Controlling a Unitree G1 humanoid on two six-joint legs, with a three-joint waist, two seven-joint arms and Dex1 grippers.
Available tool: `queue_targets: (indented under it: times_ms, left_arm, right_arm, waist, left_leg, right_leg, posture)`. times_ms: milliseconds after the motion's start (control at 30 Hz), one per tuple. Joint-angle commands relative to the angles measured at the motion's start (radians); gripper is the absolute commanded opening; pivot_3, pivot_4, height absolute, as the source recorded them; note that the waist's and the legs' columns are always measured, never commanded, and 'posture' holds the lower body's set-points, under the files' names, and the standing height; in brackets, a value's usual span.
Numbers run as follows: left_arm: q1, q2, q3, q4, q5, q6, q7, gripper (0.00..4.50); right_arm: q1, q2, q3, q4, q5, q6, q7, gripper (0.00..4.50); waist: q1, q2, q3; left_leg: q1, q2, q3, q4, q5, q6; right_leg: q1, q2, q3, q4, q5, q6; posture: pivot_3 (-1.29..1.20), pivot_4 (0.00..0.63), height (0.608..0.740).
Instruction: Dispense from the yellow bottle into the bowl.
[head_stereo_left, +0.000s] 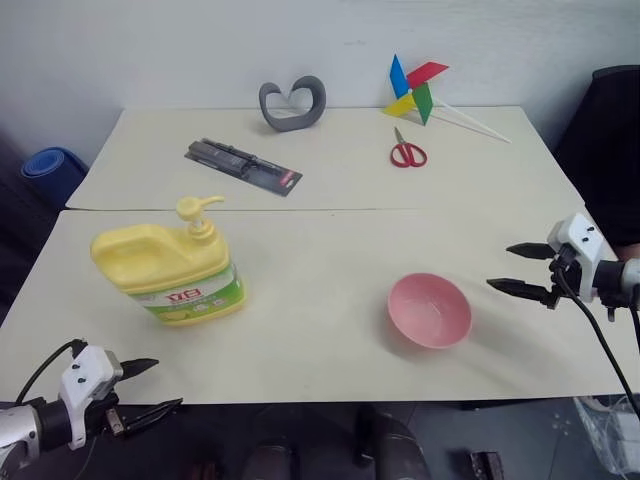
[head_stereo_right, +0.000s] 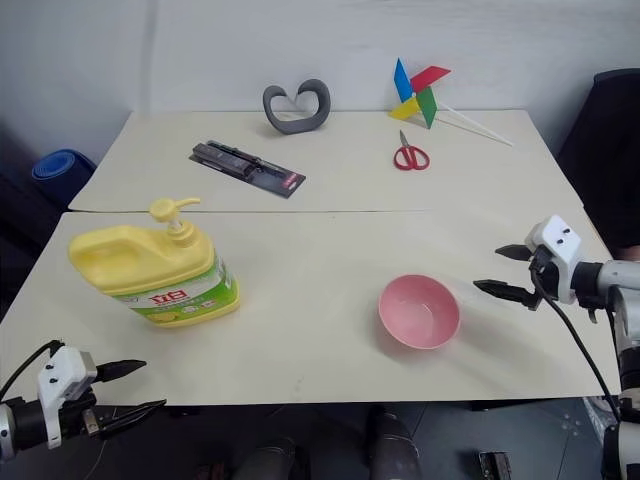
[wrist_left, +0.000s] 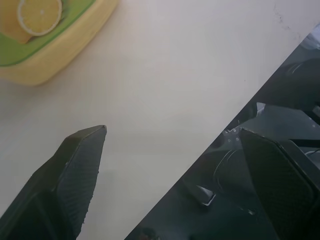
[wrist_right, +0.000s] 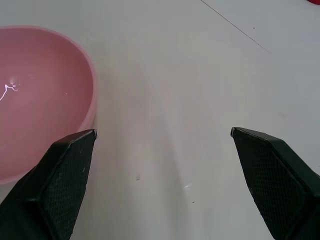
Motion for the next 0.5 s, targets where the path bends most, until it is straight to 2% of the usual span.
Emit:
queue_targets:
  times_ms: [33,233,400,500]
  left_arm:
    - [-0.006,-0.008,0.011,-0.026,-0.004,-0.005,0.012,4.5]
    - [-0.059,-0.015,0.017,-0.043,-0.034,0.065,0.051,4.5]
    - [-0.072,0.02,0.045,-0.104,-0.175,0.222,0.004,4.5]
    - [-0.098,0.087,0.062,-0.187,-0.267,0.304,-0.054,4.5]
  right_arm:
    - [-0.027,0.0,-0.006,-0.01,0.005,-0.008,0.003,4.49]
    - [-0.057,-0.003,-0.004,0.006,0.006,-0.001,0.006,4.49]
    - [-0.045,-0.02,-0.033,-0.032,0.044,0.063,0.023,4.49]
    - [0.043,-0.051,-0.061,-0.217,0.11,0.176,0.052,4.49]
  waist:
    - [0.0,0.0,0.0]
    - [0.001,0.0,0.0]
    - [0.001,0.0,0.0]
    - [0.008,0.0,0.0]
  left_leg:
    - [0.0,0.0,0.0,0.0,0.0,0.0]
    - [0.0,0.0,0.001,0.002,0.0,0.0]
    - [0.0,0.001,0.001,0.002,0.0,-0.001]
    - [0.0,0.001,0.001,0.003,0.0,-0.001]
  right_leg:
    - [0.0,0.0,0.0,0.0,0.0,0.0]
    - [0.0,0.0,0.001,0.001,0.001,-0.001]
    - [0.0,0.001,0.001,0.001,0.001,-0.001]
    - [0.0,0.001,0.0,0.001,0.001,-0.001]
  posture:
    - [0.0,0.15,0.74]
    - [0.0,0.15,0.74]
    - [0.0,0.15,0.74]
    - [0.0,0.15,0.74]
